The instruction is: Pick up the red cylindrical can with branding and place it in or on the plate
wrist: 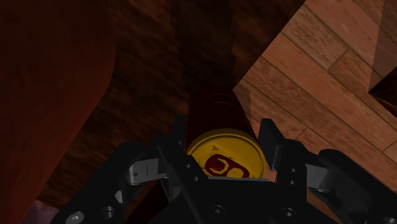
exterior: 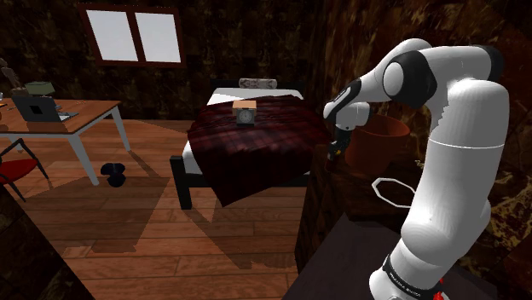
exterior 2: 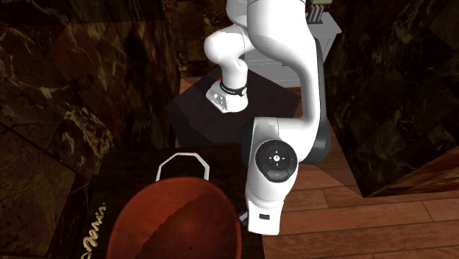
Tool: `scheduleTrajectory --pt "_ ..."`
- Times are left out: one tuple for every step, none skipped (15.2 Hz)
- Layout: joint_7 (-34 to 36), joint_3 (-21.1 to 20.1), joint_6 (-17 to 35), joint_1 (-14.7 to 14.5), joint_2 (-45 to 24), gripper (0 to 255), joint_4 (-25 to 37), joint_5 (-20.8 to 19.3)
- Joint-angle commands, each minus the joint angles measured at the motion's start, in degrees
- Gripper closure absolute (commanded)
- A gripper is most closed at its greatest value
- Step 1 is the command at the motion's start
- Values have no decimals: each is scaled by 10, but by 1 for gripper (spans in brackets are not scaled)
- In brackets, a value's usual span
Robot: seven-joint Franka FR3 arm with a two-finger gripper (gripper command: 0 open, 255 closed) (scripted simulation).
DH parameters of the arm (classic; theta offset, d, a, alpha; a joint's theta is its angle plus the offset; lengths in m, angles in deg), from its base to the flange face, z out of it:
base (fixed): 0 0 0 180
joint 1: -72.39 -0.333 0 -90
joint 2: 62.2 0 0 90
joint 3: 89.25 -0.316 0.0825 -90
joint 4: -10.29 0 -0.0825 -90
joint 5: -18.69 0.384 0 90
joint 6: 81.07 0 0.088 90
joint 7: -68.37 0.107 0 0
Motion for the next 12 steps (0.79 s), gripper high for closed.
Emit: scheduleTrajectory --pt "0 0 0 0 0 255 0 0" --pt "0 0 0 0 0 255 0 0" --pt "0 0 0 0 0 255 0 0" --pt "0 0 0 0 0 255 0 0" --pt "0 0 0 0 0 255 0 0" --pt "0 0 0 0 0 255 0 0" --pt "0 0 0 0 0 255 0 0" --pt "3 2 -6 -2 6 255 1 -5" --pt "7 4 -13 -3 11 255 3 -9" --pt "10 6 -19 -5 17 255 4 -14" --pt "13 8 -25 -6 22 255 6 -19" --pt "16 9 -32 -7 28 255 8 -23"
